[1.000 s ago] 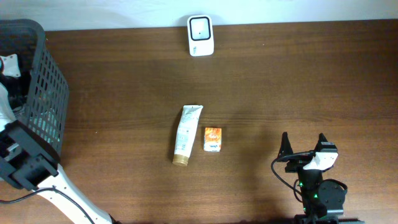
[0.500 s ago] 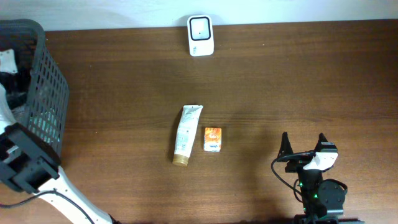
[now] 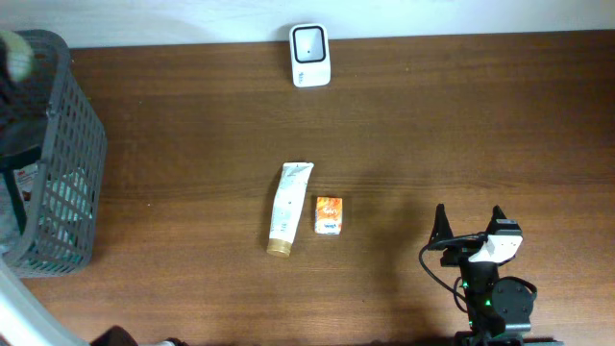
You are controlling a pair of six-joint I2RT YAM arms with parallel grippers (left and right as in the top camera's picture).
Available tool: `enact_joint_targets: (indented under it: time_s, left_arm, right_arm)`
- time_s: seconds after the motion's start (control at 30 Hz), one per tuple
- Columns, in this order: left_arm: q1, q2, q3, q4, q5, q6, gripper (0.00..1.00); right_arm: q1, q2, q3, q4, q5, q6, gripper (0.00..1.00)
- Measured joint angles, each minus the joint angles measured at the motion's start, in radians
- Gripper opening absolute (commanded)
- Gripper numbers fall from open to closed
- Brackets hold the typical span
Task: Scan the item barcode
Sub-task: 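Lift the green-lidded jar out and set it left of the tube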
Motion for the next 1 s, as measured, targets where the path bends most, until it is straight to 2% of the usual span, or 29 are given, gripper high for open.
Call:
enact_joint_targets:
  time_s: [0.23, 0.33, 0.4, 0.43, 0.6, 0.73, 0.83, 0.9, 1.0]
  left_arm:
    - [-0.337, 0.011, 0.000, -0.313, 0.035, 0.006, 0.57]
    - [-0.476, 0.066, -0.006, -0.421, -0.057, 0.010, 0.55]
    - [-0.571, 0.122, -0.081, -0.415, -0.122, 0.010, 0.54]
    - [-0.597, 0.134, -0.136, -0.376, -0.135, 0.010, 0.54]
    - [-0.690, 0.163, -0.523, 0.014, -0.175, 0.010, 0.52]
    - [-0.755, 0.164, -0.845, 0.381, -0.180, 0.013, 0.49]
    - [-0.797, 0.165, -0.971, 0.517, -0.183, 0.013, 0.49]
    - [-0.814, 0.165, -1.004, 0.549, -0.216, 0.012, 0.47]
    - [-0.819, 0.165, -1.015, 0.551, -0.315, 0.011, 0.49]
  right_arm:
    - [0.000, 0.000, 0.000, 0.000, 0.000, -0.001, 0.98]
    - [0.000, 0.000, 0.000, 0.000, 0.000, 0.000, 0.98]
    - [0.000, 0.000, 0.000, 0.000, 0.000, 0.000, 0.98]
    - [0.000, 0.000, 0.000, 0.000, 0.000, 0.000, 0.98]
    - [0.000, 0.001, 0.000, 0.000, 0.000, -0.001, 0.98]
    - [0.000, 0.002, 0.000, 0.000, 0.000, 0.000, 0.98]
    - [0.000, 0.002, 0.000, 0.000, 0.000, 0.000, 0.98]
    - [0.000, 0.002, 0.000, 0.000, 0.000, 0.000, 0.98]
    - [0.000, 0.002, 0.000, 0.000, 0.000, 0.000, 0.98]
